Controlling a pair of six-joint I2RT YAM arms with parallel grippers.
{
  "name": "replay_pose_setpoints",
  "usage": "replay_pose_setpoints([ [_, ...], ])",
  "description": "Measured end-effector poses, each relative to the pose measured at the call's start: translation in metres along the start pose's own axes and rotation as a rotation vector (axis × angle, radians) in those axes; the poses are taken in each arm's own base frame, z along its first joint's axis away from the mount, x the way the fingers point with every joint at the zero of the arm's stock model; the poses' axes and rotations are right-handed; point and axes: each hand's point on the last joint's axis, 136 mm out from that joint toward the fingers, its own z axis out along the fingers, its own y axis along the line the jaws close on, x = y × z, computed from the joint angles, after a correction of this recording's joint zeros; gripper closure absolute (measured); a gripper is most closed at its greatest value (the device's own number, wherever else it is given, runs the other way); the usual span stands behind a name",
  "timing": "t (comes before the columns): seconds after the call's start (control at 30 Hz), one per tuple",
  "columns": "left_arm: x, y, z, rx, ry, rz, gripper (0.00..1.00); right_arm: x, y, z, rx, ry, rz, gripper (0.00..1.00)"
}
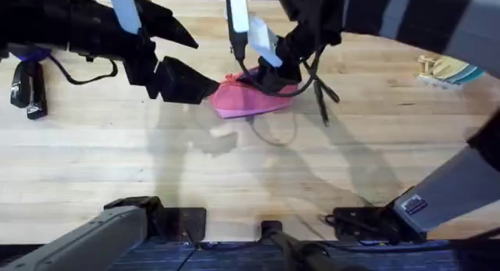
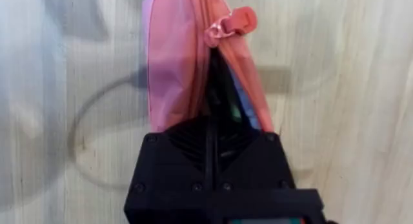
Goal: Unzip the bag, pick up the pens from the table one at a time and place them inside, then zip the bag closed.
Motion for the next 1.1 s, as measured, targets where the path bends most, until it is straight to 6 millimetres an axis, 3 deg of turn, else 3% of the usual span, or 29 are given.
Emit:
replay_pose_setpoints([
  [0.2, 0.000, 0.000, 0.000, -0.002, 0.003, 0.000, 0.006, 0.004, 0.002, 0.010, -0.022, 0.007, 0.006, 0.964],
  [0.3, 0.000, 0.000, 0.000, -0.002, 0.003, 0.000, 0.007, 0.003, 0.002, 0.010, -0.021, 0.007, 0.003, 0.890],
  [0.5, 0.000, 0.000, 0.000, -0.002, 0.003, 0.000, 0.007, 0.004, 0.001, 0.010, -0.018, 0.010, 0.002, 0.068],
  [0.53, 0.000, 0.000, 0.000, -0.002, 0.003, 0.000, 0.007, 0.004, 0.001, 0.010, -0.019, 0.011, 0.000, 0.023],
  [0.83, 0.000, 0.000, 0.000, -0.002, 0.003, 0.000, 0.007, 0.007, 0.009, 0.008, -0.046, 0.023, 0.011, 0.004],
  [1.1, 0.000, 0.000, 0.000, -0.002, 0.003, 0.000, 0.007, 0.007, 0.031, -0.021, -0.082, 0.053, 0.028, 0.004],
])
